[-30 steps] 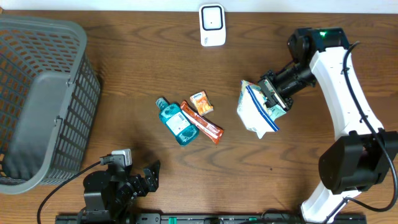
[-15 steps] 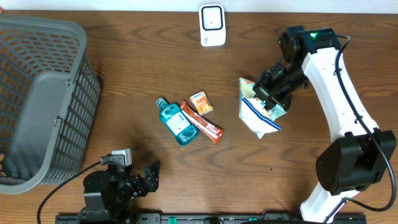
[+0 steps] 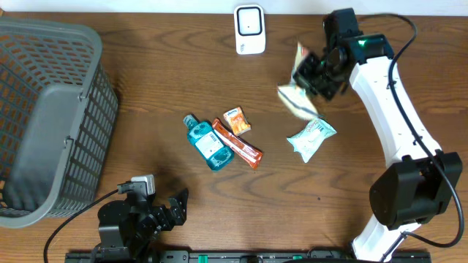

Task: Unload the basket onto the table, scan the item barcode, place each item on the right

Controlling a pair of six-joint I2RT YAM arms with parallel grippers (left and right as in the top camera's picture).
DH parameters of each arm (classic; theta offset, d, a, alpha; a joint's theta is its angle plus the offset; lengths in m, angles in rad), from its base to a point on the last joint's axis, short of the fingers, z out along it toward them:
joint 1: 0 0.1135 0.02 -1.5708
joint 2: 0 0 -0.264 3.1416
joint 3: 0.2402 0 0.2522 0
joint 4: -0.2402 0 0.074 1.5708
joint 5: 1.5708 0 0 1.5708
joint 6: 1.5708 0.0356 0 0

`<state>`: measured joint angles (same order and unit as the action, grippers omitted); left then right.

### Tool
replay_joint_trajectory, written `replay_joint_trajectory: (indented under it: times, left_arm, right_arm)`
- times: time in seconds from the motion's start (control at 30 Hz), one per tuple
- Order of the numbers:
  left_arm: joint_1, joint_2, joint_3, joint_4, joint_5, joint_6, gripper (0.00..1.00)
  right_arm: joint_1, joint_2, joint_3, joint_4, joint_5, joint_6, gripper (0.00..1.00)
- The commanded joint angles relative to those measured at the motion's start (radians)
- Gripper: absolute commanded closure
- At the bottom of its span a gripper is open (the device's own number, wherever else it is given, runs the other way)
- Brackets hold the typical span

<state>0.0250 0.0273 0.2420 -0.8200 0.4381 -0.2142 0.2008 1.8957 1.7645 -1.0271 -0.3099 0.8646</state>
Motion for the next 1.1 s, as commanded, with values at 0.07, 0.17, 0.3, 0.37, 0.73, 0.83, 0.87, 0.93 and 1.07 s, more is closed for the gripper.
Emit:
replay_joint_trajectory:
  times: [0.07,0.17,0.3,0.37,0.73,0.83,0.87,0.93,1.07]
  left_arm:
    - [0.002,-0.004,0.008,-0.017,-0.006,-0.009,0.02]
    - [0.002,-0.004,0.008,-0.017,-0.006,-0.009,0.02]
    - [0.002,-0.004,0.008,-0.017,-0.006,-0.009,0.02]
    - [0.002,-0.004,0.008,-0.017,-0.006,-0.009,0.02]
    - [0.002,-0.004,0.008,-0.017,-0.006,-0.009,0.02]
    - [0.002,-0.004,0.008,-0.017,-0.006,-0.009,0.02]
    - [0.002,-0.004,0.008,-0.017,-0.006,-0.009,0.02]
    - [0.002,-0.004,0.008,-0.017,-0.006,-0.009,0.02]
    - [0.002,-0.004,0.008,-0.017,-0.006,-0.009,0.02]
  right_arm:
    - [0.014,-0.006,0.002,0.208,0.027,0.011,0.99]
    - [0.024,-0.006,0.002,0.238,0.02,0.01,0.99]
    - [0.029,-0.006,0.002,0.26,0.02,-0.005,0.99]
    - [0.032,-0.006,0.002,0.278,0.027,-0.006,0.99]
    - [0.091,-0.006,0.002,0.426,0.084,-0.043,0.99]
    - [0.098,-0.006,0.002,0.433,0.084,-0.041,0.99]
    - [0.1,-0.006,0.002,0.435,0.084,-0.034,0.98]
    - [0.101,-0.006,0.002,0.447,0.084,-0.023,0.99]
    - [0.101,-0.004,0.002,0.513,0.084,-0.024,0.98]
